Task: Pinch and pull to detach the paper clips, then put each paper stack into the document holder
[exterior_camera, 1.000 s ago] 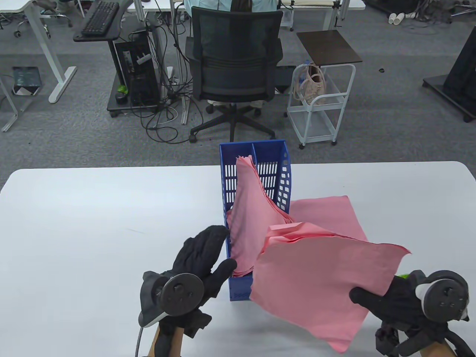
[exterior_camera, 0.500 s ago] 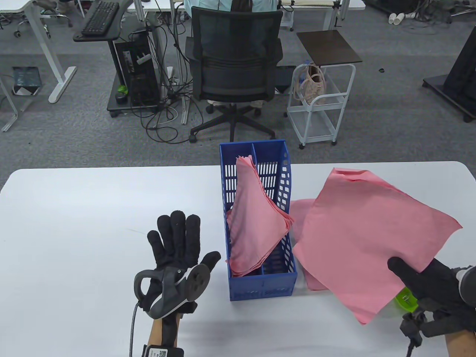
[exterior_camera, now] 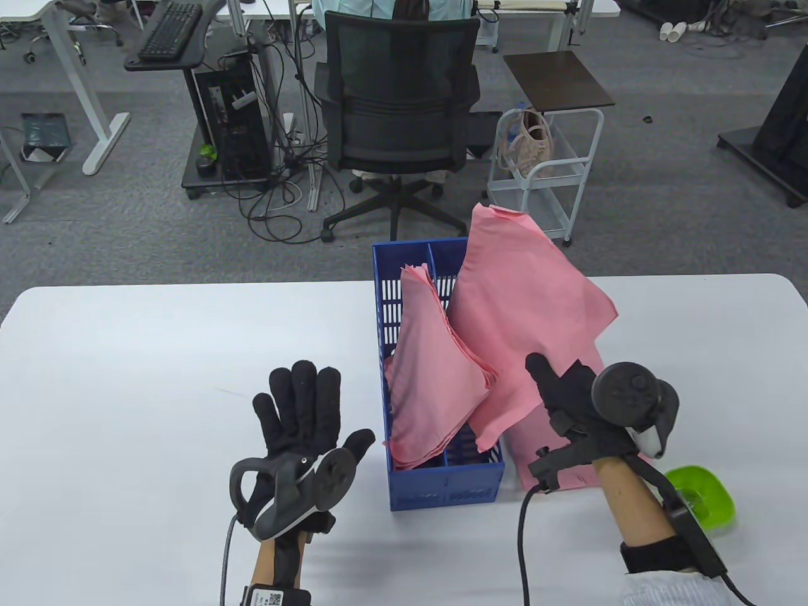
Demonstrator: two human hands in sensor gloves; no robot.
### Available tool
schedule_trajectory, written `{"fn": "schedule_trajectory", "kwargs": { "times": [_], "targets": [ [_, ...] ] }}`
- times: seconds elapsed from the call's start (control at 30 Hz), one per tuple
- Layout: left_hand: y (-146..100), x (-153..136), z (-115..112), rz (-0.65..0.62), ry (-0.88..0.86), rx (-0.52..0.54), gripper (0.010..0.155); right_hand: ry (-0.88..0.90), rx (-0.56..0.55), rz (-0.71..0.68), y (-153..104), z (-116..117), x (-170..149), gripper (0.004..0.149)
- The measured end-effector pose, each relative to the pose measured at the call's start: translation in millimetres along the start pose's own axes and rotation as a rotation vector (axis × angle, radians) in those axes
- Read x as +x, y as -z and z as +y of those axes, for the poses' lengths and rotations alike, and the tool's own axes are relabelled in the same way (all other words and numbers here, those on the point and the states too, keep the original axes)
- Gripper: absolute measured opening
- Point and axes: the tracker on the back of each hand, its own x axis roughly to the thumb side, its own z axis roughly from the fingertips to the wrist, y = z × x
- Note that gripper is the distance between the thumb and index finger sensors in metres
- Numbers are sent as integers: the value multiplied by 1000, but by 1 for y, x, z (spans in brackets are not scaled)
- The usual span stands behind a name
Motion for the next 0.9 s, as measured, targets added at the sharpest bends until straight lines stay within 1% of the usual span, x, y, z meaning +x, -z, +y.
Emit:
{"fn": "schedule_trajectory", "kwargs": {
  "times": [0.1,0.17,0.23,0.33,0.43,0.57,0.7,0.73,0.8,0.9],
  "targets": [
    [0,-2,1,4,-9,6,90,-44,19,24,0,25,-7,54],
    [-1,-4,1,7,-28,11,90,-92,53,37,-2,44,-14,55],
    [-1,-5,2,8,-34,12,90,-133,74,38,-4,57,-18,56],
    [-1,-5,2,9,-35,16,90,-193,92,35,-8,70,-22,56],
    [-1,-5,1,8,-35,18,90,-230,99,24,-10,75,-24,57],
    [-1,-5,1,8,-25,14,90,-278,148,12,-14,73,-25,61],
    [-1,-5,1,9,-10,5,91,-372,224,-37,-17,57,-24,71],
    [-1,-4,1,9,-8,2,91,-428,283,-51,-18,48,-24,76],
    [-1,-4,1,11,-3,-5,91,-510,369,-54,-20,35,-26,80],
    [-1,-3,0,12,13,-14,91,-593,480,-38,-24,18,-32,84]
  ]
}}
